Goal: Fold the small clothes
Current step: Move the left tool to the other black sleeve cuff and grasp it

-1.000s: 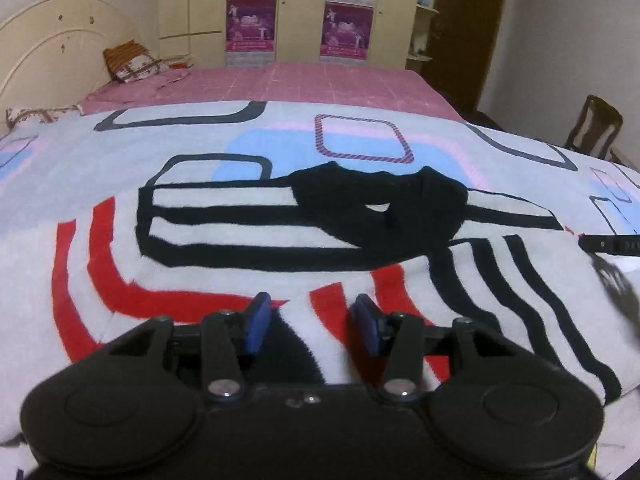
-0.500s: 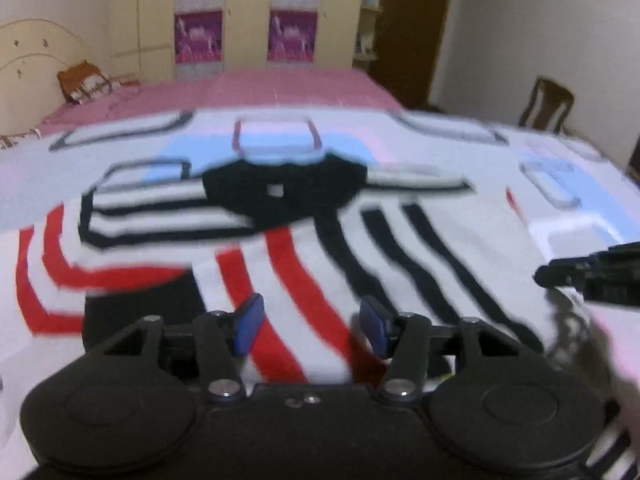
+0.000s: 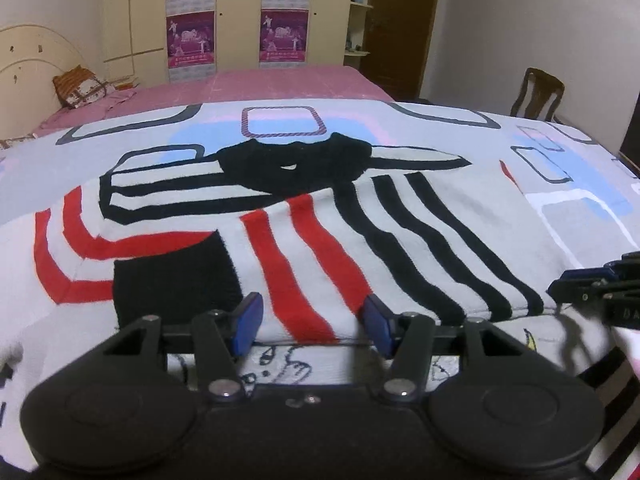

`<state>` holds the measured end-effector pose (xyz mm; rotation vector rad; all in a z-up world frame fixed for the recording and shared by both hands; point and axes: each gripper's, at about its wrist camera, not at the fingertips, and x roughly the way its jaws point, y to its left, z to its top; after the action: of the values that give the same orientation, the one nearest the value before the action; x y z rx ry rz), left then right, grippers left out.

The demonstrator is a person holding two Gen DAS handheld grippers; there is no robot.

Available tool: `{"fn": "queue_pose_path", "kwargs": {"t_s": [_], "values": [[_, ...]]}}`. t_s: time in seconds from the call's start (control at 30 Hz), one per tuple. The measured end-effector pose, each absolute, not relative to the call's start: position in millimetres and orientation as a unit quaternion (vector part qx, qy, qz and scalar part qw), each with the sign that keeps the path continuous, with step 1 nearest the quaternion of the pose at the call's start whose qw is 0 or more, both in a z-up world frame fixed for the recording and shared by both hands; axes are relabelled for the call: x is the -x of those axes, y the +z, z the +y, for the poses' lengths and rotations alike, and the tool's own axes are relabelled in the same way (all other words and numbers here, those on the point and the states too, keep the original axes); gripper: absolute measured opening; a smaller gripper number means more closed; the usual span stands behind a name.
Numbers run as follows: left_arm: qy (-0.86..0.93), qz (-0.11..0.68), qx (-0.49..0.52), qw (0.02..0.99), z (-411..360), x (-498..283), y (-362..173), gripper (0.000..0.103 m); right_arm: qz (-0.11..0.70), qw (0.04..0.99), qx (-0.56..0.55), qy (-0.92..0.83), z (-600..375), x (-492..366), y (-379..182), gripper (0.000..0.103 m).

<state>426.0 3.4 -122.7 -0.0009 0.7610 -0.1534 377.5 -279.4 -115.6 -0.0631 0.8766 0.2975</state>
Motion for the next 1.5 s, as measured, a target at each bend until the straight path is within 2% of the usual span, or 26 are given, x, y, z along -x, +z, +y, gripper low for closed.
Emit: {"fn": "queue_pose_path", "kwargs": {"t_s": [0.17, 0.27, 0.43, 0.97, 1.0, 1.07, 1.1, 1.13, 1.17, 1.23, 1.27, 1.33, 1.4, 1.43, 1.5], "values": [[-0.079, 0.368, 0.007, 0.926, 13, -423, -120, 0.053, 0.426, 0.895, 0.041, 0.126, -267, -383, -111, 0.019], [-0.042, 0.327, -0.019, 0.944, 23, -418, -107, 0.056, 0.414, 0.903, 0.012, 0.117, -270, -382, -103, 0.019], [-0.039, 0.379, -0.003, 0.924, 36, -444, -122, 0.057, 0.418, 0.897, 0.000, 0.142, -240, -401, -107, 0.019], [-0.067, 0.374, -0.004, 0.925, 46, -443, -128, 0.058, 0.428, 0.900, 0.015, 0.083, -232, -395, -117, 0.019], [-0.072, 0.375, 0.000, 0.924, 48, -443, -127, 0.059, 0.428, 0.900, 0.012, 0.078, -231, -395, -114, 0.019], [-0.073, 0.372, 0.013, 0.925, 55, -440, -121, 0.073, 0.422, 0.905, -0.011, 0.063, -234, -391, -107, 0.019], [-0.066, 0.365, 0.015, 0.929, 61, -434, -117, 0.091, 0.419, 0.906, -0.027, 0.058, -236, -388, -103, 0.032], [-0.053, 0.355, 0.013, 0.933, 69, -427, -113, 0.098, 0.416, 0.907, -0.040, 0.051, -238, -384, -100, 0.071], [-0.041, 0.345, 0.015, 0.938, 81, -419, -109, 0.097, 0.408, 0.911, -0.048, 0.043, -240, -379, -97, 0.082], [-0.020, 0.338, 0.039, 0.940, 114, -401, -102, 0.092, 0.393, 0.916, -0.058, 0.046, -242, -370, -91, 0.083], [-0.002, 0.334, 0.050, 0.941, 132, -391, -100, 0.090, 0.391, 0.917, -0.061, 0.047, -241, -367, -89, 0.081], [0.048, 0.327, 0.078, 0.941, 178, -365, -97, 0.081, 0.388, 0.918, -0.058, 0.047, -238, -362, -84, 0.064], [0.104, 0.323, 0.107, 0.935, 223, -338, -98, 0.072, 0.387, 0.919, -0.060, 0.050, -234, -360, -81, 0.057], [0.135, 0.323, 0.122, 0.929, 248, -324, -99, 0.065, 0.387, 0.918, -0.061, 0.054, -232, -359, -80, 0.056], [0.189, 0.326, 0.158, 0.913, 292, -298, -103, 0.060, 0.393, 0.916, -0.053, 0.063, -223, -360, -79, 0.056]]}}
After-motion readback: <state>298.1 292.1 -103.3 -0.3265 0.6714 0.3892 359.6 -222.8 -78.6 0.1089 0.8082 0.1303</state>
